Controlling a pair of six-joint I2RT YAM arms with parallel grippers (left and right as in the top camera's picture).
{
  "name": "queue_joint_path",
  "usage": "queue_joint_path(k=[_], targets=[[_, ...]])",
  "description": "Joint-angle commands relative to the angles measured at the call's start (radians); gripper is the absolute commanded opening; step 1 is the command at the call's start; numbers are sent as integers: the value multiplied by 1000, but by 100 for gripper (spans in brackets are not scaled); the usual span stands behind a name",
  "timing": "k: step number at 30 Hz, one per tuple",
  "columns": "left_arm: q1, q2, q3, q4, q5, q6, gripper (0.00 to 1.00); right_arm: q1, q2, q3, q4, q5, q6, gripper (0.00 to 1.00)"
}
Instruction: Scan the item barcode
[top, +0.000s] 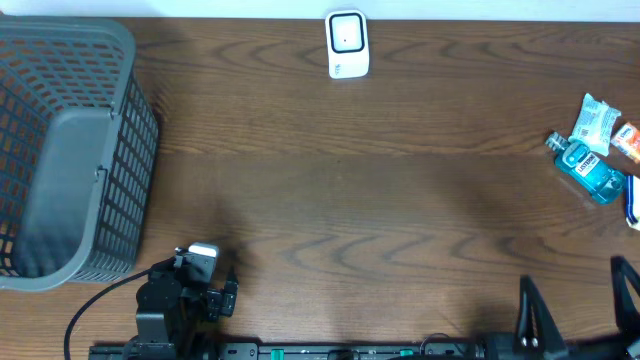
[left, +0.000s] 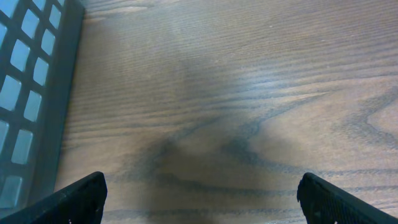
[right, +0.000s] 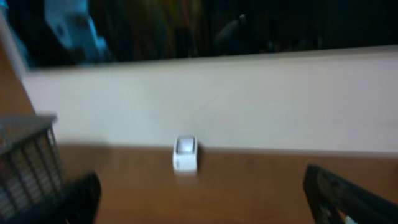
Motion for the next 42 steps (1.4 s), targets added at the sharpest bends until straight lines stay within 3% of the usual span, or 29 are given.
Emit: queue_joint_path(k=[1, 8, 16, 31, 42], targets=[[3, -4, -14, -29, 2, -2, 98, 10, -74, -166, 137, 9, -11, 99], [3, -4, -14, -29, 2, -2, 98, 8, -199, -542, 568, 16, -10, 99], [3, -4, -14, -29, 2, -2, 98, 9, -224, -797, 822, 39, -11, 99], [3, -4, -14, -29, 2, -2, 98, 10, -224, -1112, 963, 100, -10, 99], [3, -4, -14, -29, 2, -2, 98, 2, -224, -1168, 909, 136, -11, 99]])
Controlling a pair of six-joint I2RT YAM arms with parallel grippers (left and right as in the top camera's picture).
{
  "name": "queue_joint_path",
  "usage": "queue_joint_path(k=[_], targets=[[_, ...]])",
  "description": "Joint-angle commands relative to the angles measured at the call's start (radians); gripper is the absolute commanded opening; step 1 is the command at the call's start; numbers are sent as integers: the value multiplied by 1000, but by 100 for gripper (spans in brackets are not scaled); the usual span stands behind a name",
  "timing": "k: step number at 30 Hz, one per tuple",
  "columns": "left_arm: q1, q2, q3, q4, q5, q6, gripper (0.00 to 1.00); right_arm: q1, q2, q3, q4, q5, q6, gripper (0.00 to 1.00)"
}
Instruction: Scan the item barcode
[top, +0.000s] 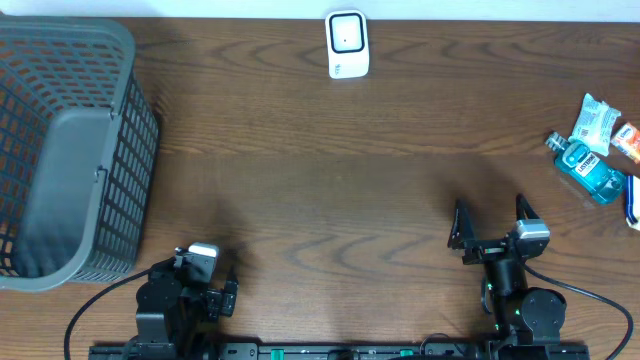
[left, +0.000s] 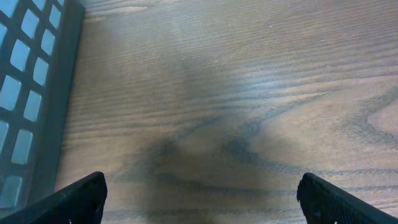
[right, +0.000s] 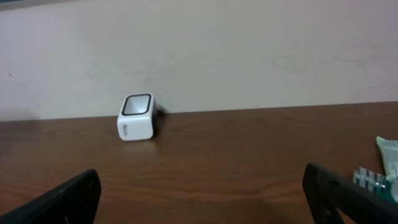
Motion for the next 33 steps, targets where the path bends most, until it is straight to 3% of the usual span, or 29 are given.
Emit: queue_joint_path(k=[1, 9, 33], targets=[[3, -4, -14, -29, 2, -2, 98, -11, -10, -2, -10, 20, -7, 99], [3, -4, -14, -29, 2, -2, 98, -39, -10, -2, -132, 19, -6, 99], [3, -4, -14, -29, 2, -2, 98, -53, -10, -2, -127, 19, -6, 99]])
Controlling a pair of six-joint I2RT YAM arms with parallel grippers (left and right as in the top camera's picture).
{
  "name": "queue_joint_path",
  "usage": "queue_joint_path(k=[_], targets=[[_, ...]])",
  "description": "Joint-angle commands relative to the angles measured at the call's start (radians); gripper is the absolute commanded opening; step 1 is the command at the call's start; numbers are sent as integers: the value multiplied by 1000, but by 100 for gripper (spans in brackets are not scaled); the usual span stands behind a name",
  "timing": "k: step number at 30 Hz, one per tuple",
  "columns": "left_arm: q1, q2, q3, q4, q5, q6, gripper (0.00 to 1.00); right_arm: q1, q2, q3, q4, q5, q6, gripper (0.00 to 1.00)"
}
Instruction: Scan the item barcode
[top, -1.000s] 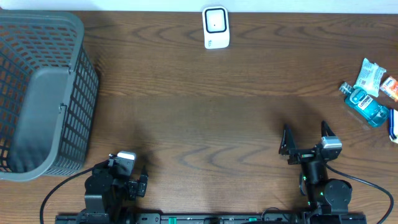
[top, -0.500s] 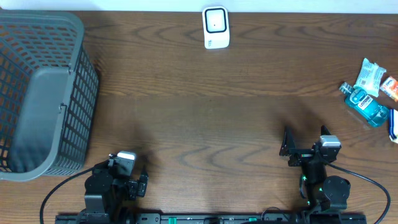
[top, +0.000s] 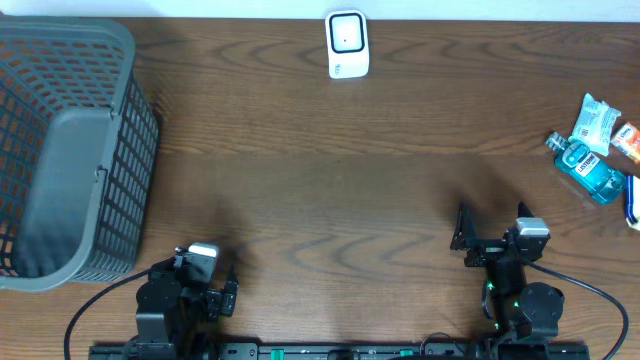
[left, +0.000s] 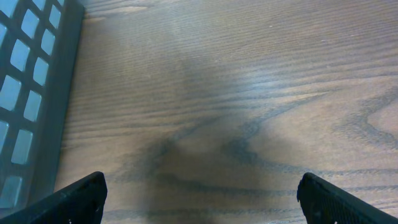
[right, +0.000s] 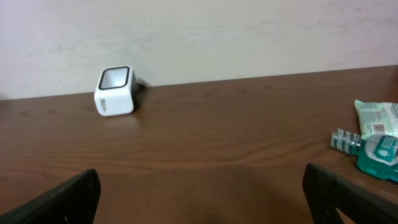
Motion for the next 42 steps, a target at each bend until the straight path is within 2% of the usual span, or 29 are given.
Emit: queue_joint_path(k=[1, 30, 42], targets=[[3, -4, -14, -29, 2, -2, 98, -9, -7, -1, -4, 5, -6, 99], [3, -13, -15, -16, 2, -2, 98, -9, -7, -1, -4, 5, -6, 99], [3, -13, -80, 455, 58, -2, 98, -9, -7, -1, -4, 5, -6, 99]])
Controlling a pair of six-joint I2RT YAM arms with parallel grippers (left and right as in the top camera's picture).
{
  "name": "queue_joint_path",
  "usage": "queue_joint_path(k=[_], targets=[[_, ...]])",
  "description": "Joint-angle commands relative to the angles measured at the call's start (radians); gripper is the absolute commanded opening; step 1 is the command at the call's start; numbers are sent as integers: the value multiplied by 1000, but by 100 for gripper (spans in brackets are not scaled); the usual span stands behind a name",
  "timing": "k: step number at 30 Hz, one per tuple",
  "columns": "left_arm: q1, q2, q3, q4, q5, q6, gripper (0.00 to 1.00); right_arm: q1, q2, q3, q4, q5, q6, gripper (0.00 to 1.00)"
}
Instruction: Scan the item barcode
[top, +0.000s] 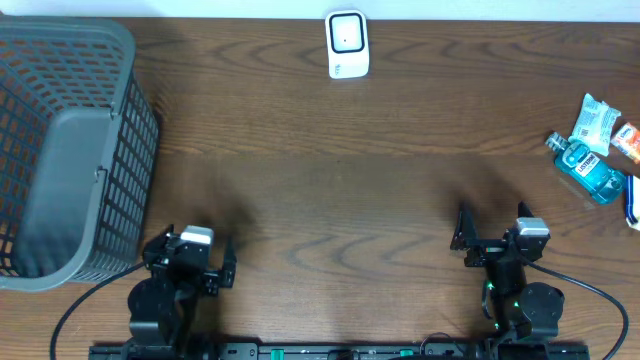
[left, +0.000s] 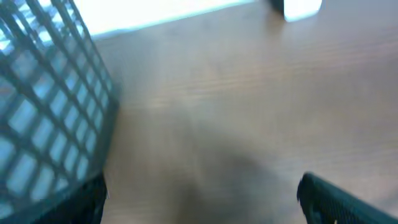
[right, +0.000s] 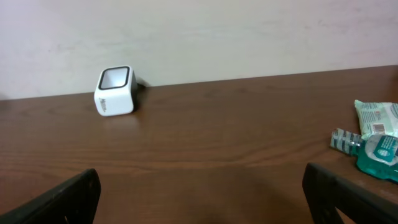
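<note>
The white barcode scanner (top: 347, 44) stands at the table's far edge, also seen small in the right wrist view (right: 115, 91) and blurred in the left wrist view (left: 303, 7). The items lie at the far right: a blue mouthwash bottle (top: 590, 168) (right: 380, 154), a wipes packet (top: 593, 120) (right: 377, 117) and an orange pack (top: 628, 140). My right gripper (top: 490, 222) (right: 199, 196) is open near the front edge, well short of the items. My left gripper (top: 190, 250) (left: 199, 199) is open at the front left, holding nothing.
A tall grey mesh basket (top: 70, 150) fills the left side, and its wall (left: 50, 93) stands close beside my left gripper. Another item (top: 633, 205) shows partly at the right border. The brown wooden table (top: 330, 200) lies between both grippers and the scanner.
My left gripper has shifted a little toward the table's middle and tipped up; its view now takes in the basket wall and the scanner, blurred. The right arm has not moved.
My right gripper was first at the front right corner, its view high on the back wall. Then it stood open on the right front, facing the scanner, then turned slightly toward the items. The left arm stayed still until now.
</note>
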Motion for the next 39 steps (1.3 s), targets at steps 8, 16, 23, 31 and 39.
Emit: queue_joint_path(k=[8, 16, 23, 31, 39], targets=[[3, -9, -124, 296, 42, -3, 98, -9, -7, -2, -4, 5, -6, 99], [3, -9, -177, 350, 44, -2, 98, -9, -7, -2, -4, 5, -6, 99], [3, -9, -229, 447, 44, -2, 98, -9, -7, -2, -4, 5, -6, 99], [3, -9, -229, 442, 35, -2, 98, -9, -7, -2, -4, 5, -6, 99], [3, -9, -229, 443, 33, -2, 98, -9, -7, -2, -4, 5, -6, 99]])
